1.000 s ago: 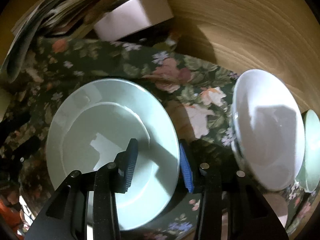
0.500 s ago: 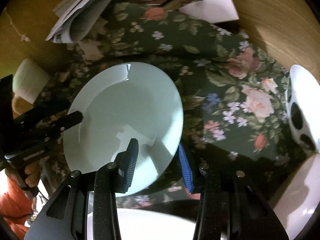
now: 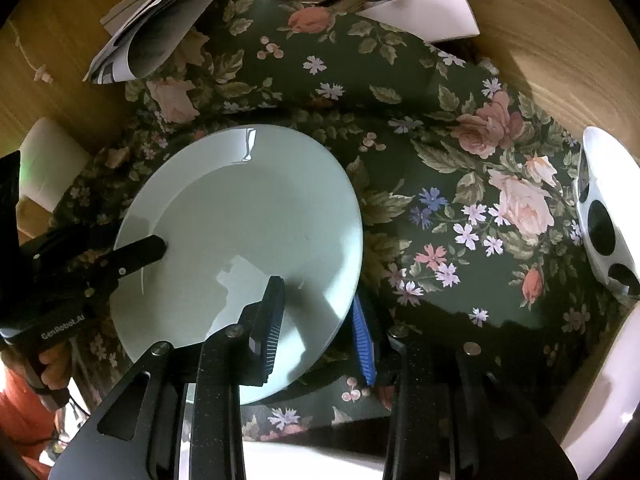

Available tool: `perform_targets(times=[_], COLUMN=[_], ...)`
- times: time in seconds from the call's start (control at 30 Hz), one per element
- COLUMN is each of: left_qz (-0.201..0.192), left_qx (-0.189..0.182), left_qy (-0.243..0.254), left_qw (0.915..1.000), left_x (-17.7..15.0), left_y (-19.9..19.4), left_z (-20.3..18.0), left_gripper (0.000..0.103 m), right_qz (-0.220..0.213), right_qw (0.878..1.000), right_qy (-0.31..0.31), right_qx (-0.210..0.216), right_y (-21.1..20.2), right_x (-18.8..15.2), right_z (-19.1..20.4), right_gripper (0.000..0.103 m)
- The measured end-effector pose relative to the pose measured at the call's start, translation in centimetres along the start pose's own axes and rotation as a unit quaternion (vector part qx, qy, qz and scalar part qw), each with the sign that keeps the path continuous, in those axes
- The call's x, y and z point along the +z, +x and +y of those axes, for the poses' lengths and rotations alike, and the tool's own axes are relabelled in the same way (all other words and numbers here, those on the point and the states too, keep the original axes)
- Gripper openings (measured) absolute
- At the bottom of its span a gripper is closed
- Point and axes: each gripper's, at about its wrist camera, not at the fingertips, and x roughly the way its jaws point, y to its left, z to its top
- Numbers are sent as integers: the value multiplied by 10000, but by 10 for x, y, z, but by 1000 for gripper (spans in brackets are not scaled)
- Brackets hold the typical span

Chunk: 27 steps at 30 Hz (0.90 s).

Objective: Organize plates and bowls

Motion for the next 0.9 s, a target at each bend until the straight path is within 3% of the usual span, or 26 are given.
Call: perform_targets(times=[0.13,0.9], left_qz=[8,-805], left_qx=[13,-234], left_qy=[2,369], left_qw=[10000,9958], left_x=[2,-8], left_y=[0,-76], left_z=[-2,-36], left_gripper=[45,44], right_qz=[-82,-1109], right_qw=[10000,9936], right_qy=[-37,178], right_qx=[-22,-131], right_y=[-3,-87], right_x=[-3,-38], right_z=[0,-9], right_gripper=[30,28])
